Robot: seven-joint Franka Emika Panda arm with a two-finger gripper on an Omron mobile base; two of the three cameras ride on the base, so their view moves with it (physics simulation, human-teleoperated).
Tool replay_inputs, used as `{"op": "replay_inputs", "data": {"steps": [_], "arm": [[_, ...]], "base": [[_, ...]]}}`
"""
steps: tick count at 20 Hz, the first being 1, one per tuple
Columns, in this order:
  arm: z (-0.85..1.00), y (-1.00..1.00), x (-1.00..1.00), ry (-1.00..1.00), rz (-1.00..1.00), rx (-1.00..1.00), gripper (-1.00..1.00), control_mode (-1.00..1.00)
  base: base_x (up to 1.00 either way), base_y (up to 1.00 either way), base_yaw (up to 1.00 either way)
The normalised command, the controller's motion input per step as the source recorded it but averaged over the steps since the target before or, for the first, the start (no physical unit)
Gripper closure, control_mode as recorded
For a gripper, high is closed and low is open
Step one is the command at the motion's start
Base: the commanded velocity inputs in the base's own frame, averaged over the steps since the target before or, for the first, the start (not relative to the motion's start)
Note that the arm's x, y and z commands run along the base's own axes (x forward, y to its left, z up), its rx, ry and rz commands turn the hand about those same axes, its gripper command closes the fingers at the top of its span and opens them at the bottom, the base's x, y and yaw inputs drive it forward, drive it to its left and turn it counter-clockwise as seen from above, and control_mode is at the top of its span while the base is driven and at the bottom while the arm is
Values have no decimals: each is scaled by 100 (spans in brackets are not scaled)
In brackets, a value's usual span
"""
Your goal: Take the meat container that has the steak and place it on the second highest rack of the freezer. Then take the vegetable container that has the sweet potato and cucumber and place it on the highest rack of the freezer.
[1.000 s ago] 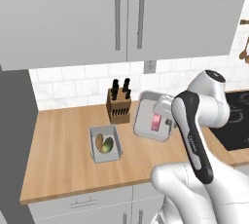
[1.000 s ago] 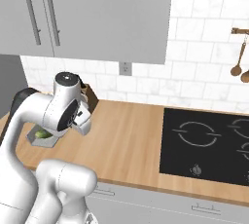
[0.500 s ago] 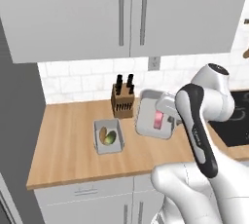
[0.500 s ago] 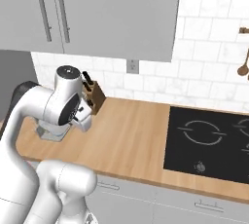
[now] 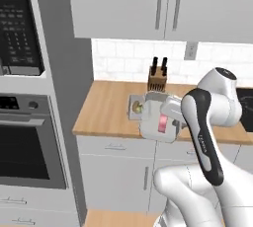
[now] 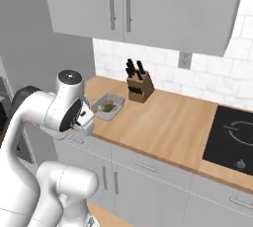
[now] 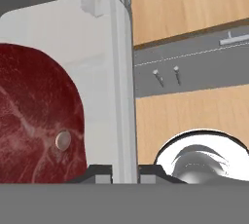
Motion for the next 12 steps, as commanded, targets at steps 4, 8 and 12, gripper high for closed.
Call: {"op": "replay_inputs", "data": {"steps": [4, 8, 12], "arm": [[0, 0, 0, 0, 0, 0, 100, 100], [0, 0, 0, 0, 0, 0, 100, 100], [0, 0, 0, 0, 0, 0, 100, 100]], "base": [[-68, 44, 39], [-56, 53, 36], [-19, 67, 25]]}}
